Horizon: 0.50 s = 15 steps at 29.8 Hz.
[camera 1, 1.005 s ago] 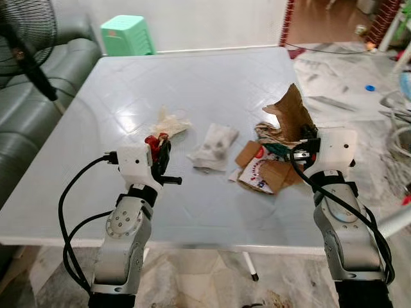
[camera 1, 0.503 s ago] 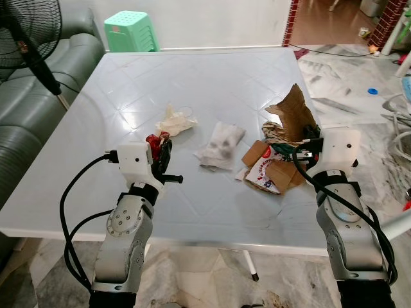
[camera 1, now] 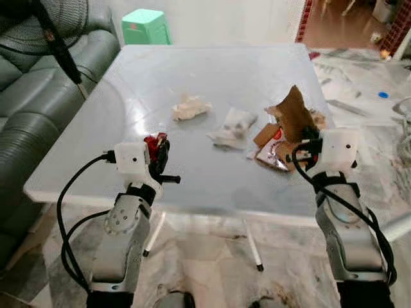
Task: Picking trash to rubbish bin
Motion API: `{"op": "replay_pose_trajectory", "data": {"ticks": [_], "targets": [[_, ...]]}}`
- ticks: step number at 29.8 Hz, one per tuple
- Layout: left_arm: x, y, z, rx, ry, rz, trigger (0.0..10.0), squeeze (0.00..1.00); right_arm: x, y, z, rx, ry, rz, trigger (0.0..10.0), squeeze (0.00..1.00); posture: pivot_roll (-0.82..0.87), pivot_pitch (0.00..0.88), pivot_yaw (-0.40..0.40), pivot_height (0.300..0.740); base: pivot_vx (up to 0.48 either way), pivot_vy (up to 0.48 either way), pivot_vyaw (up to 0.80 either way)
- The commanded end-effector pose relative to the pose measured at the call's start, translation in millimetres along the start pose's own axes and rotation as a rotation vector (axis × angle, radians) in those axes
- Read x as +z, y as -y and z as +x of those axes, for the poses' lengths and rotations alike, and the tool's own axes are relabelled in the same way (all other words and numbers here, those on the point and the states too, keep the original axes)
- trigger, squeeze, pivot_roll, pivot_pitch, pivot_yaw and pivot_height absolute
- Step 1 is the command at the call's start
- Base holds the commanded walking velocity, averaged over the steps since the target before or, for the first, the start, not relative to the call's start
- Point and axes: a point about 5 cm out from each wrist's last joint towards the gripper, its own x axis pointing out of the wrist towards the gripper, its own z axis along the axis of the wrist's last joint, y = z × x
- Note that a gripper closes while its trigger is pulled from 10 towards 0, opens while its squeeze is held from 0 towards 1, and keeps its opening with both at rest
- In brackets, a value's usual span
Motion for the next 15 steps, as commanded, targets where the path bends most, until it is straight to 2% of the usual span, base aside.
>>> {"op": "replay_pose_trajectory", "data": {"ticks": [1, 13, 15], "targets": [[3.1, 2.3, 0.4, -0.022, 0.008, 0.002, 8.5, 0.0, 0.7, 0.3, -1.1, 0.001, 0.0, 0.008, 0.0, 0.0, -0.07, 0.077, 0.047, 0.74, -0.24, 0.0, 0.0], [3.3, 3.8, 0.5, -0.033, 0.004, -0.005, 8.5, 0.0, 0.8, 1.7, -0.7, -0.004, -0.003, 0.006, 0.0, 0.0, -0.07, 0.077, 0.046, 0.74, -0.02, 0.0, 0.0], [3.2, 4.5, 0.6, -0.04, 0.002, -0.006, 8.7, 0.0, 0.7, 2.3, -0.6, -0.007, -0.003, 0.005, 0.0, 0.0, -0.07, 0.077, 0.046, 0.74, -0.272, 0.0, 0.0]]}}
